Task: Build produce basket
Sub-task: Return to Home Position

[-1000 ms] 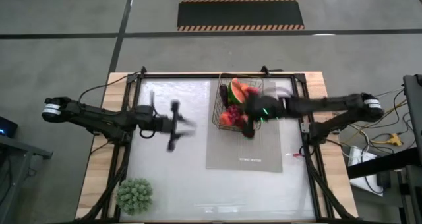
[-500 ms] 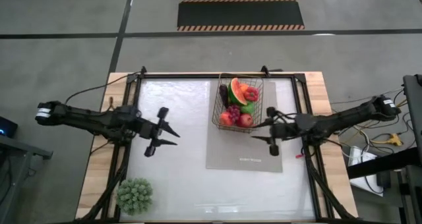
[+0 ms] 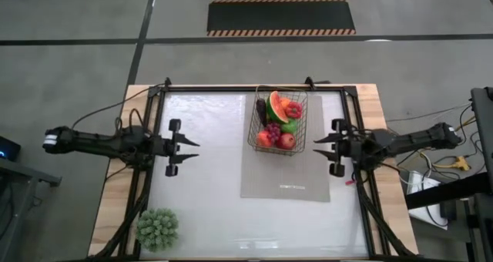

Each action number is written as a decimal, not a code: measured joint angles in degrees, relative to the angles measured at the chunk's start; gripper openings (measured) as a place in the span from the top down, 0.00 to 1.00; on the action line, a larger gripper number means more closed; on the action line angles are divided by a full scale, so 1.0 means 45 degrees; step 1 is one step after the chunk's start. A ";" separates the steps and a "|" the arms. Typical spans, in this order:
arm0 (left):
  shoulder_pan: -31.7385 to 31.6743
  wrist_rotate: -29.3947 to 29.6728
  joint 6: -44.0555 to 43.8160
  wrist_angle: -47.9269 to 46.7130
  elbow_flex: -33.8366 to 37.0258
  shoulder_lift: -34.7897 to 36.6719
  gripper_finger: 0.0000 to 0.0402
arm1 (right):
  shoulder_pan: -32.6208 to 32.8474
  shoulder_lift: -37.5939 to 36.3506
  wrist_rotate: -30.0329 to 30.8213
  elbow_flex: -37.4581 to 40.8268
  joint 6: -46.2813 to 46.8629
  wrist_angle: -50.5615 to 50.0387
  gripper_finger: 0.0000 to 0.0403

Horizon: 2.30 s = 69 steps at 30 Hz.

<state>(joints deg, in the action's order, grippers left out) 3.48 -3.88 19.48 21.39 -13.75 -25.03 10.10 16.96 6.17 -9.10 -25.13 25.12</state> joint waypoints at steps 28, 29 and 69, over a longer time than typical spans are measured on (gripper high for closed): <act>-0.0032 0.0364 -0.0592 0.0748 0.2956 0.4667 0.71 | 0.0001 -0.3621 0.0431 0.1869 -0.2473 0.0253 0.90; -0.0032 0.0364 -0.0592 0.0749 0.2956 0.4626 0.71 | 0.0000 -0.3545 0.0656 0.1869 -0.2754 0.0245 0.90; -0.0031 0.0345 -0.0582 0.0762 0.2966 0.2832 0.71 | 0.0001 -0.2644 0.1083 0.1869 0.0253 0.0078 0.91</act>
<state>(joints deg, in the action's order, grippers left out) 3.33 -2.33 16.86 24.82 -0.40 -12.29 10.11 5.06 11.05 -0.69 -23.99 25.47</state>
